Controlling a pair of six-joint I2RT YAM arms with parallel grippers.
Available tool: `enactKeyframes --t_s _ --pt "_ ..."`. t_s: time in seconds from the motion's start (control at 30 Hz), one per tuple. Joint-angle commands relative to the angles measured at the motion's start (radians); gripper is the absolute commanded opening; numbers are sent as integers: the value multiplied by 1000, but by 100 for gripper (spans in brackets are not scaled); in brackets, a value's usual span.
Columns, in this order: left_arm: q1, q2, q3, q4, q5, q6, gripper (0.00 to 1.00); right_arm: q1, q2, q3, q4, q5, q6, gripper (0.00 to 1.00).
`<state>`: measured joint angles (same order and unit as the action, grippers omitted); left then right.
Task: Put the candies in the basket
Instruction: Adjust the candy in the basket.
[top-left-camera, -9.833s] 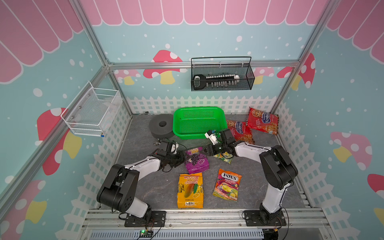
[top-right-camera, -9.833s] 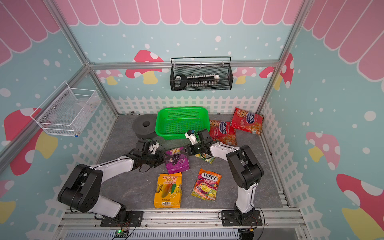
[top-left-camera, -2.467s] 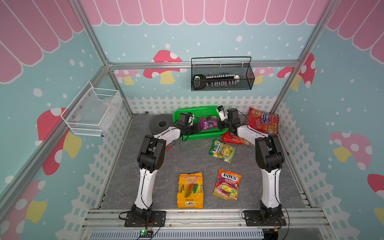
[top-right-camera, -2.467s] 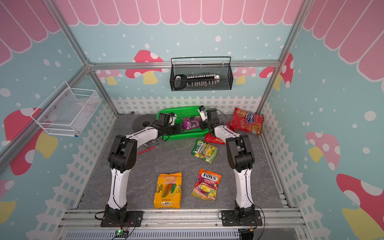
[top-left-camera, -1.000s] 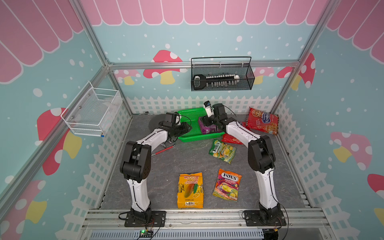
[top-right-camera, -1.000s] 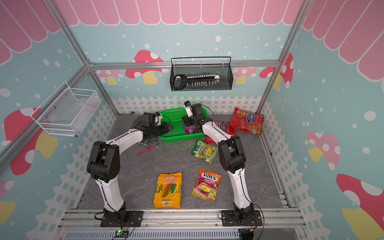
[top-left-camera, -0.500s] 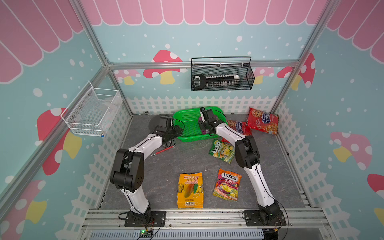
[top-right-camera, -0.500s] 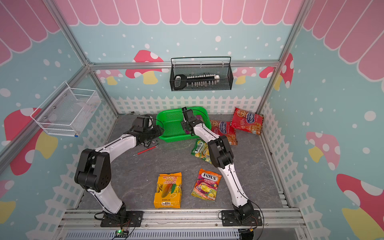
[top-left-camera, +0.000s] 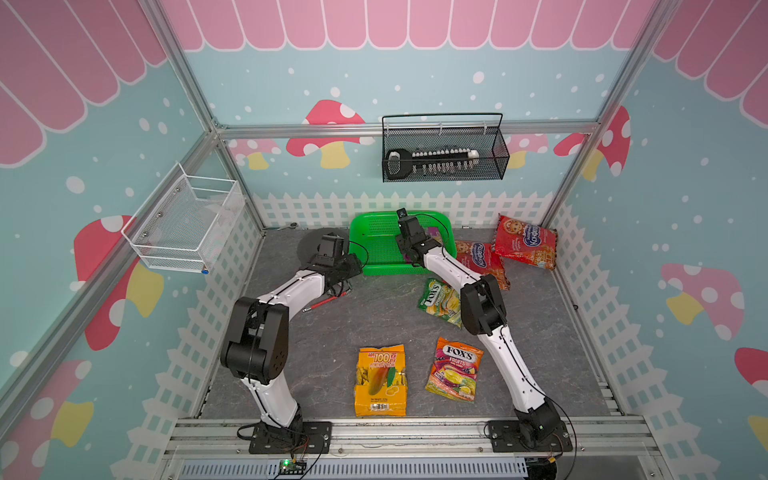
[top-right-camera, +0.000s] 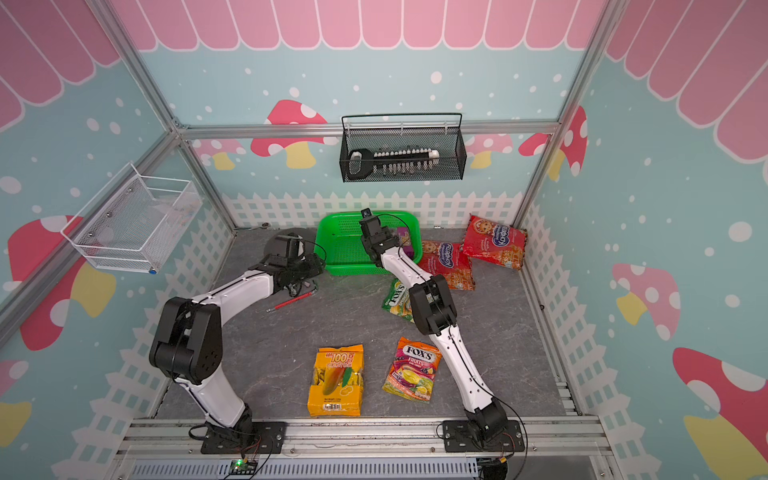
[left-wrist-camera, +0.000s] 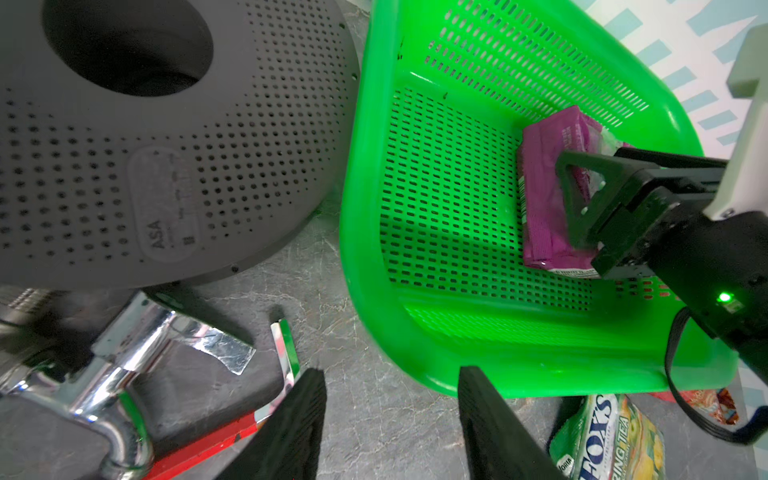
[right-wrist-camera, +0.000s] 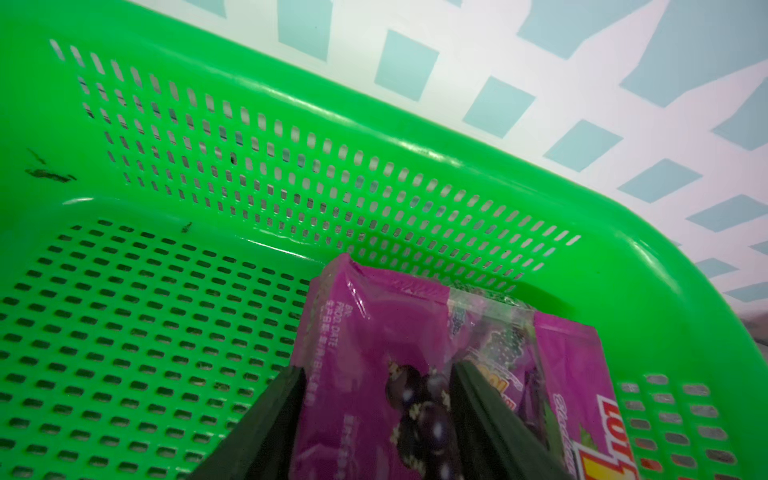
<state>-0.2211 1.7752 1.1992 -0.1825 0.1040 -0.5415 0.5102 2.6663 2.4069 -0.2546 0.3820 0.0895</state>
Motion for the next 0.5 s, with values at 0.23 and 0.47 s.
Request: enactKeyframes --t_s 0.23,0.47 --pt "-15 41 66 -2 107 -62 57 -22 -205 -38 -169 -209 103 74" --pt "-24 60 126 -5 -19 -106 61 -22 -316 -186 -366 -261 192 73"
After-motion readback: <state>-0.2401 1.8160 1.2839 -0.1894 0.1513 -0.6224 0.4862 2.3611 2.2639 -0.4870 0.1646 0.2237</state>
